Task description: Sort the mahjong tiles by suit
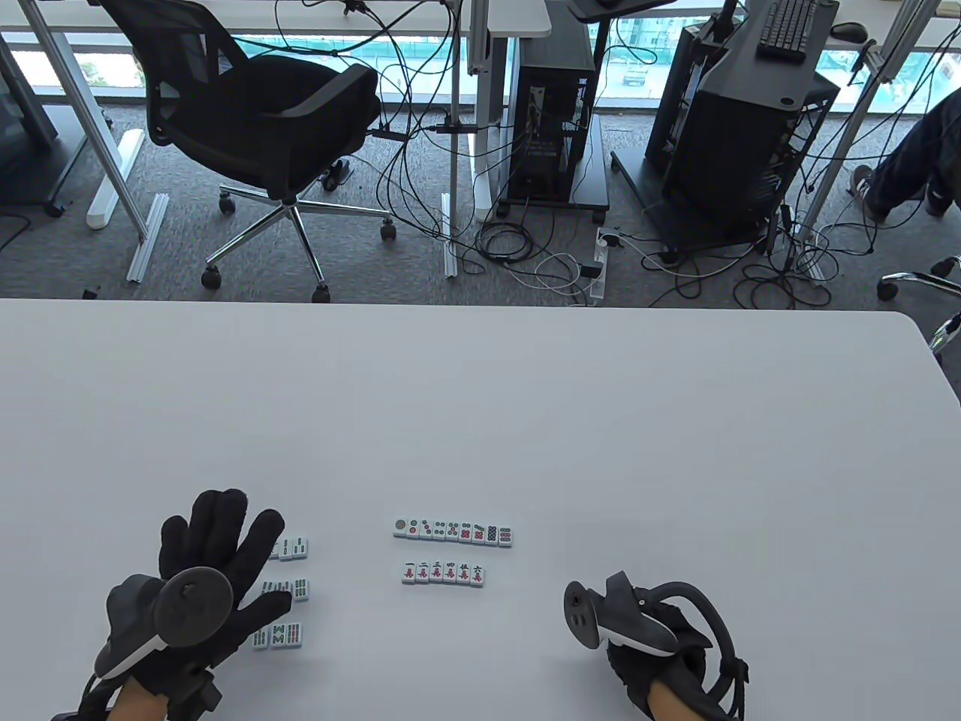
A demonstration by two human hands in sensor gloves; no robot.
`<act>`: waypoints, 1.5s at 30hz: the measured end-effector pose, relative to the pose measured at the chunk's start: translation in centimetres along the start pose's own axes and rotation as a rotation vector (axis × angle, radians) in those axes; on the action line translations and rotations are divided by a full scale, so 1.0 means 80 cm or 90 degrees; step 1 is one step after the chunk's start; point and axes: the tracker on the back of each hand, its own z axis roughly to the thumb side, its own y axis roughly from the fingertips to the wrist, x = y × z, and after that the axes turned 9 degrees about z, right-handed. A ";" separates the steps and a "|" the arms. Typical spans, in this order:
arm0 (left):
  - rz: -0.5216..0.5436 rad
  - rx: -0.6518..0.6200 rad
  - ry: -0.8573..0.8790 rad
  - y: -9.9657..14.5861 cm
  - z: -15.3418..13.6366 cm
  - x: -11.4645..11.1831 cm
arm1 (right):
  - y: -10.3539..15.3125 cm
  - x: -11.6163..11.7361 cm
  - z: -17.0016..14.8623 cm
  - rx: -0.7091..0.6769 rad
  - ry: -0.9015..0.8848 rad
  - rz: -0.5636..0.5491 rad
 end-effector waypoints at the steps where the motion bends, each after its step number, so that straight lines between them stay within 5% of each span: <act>1: -0.001 0.000 0.000 0.000 0.000 0.000 | -0.001 0.001 0.003 0.002 0.008 -0.016; 10: 0.000 -0.003 0.002 0.000 0.002 0.001 | -0.024 -0.026 0.025 -0.025 0.026 0.036; 18: -0.002 -0.002 0.002 0.000 0.002 0.001 | -0.034 -0.088 0.088 -0.125 -0.084 -0.207; 27: 0.011 -0.002 0.014 0.000 0.000 0.005 | -0.062 -0.091 0.133 -0.090 -0.033 -0.171; 36: 0.009 -0.004 0.012 0.000 0.001 0.004 | -0.070 -0.087 0.131 -0.096 -0.049 -0.158; 45: 0.005 -0.005 0.009 0.000 0.002 0.004 | -0.033 -0.092 0.083 -0.077 -0.075 -0.176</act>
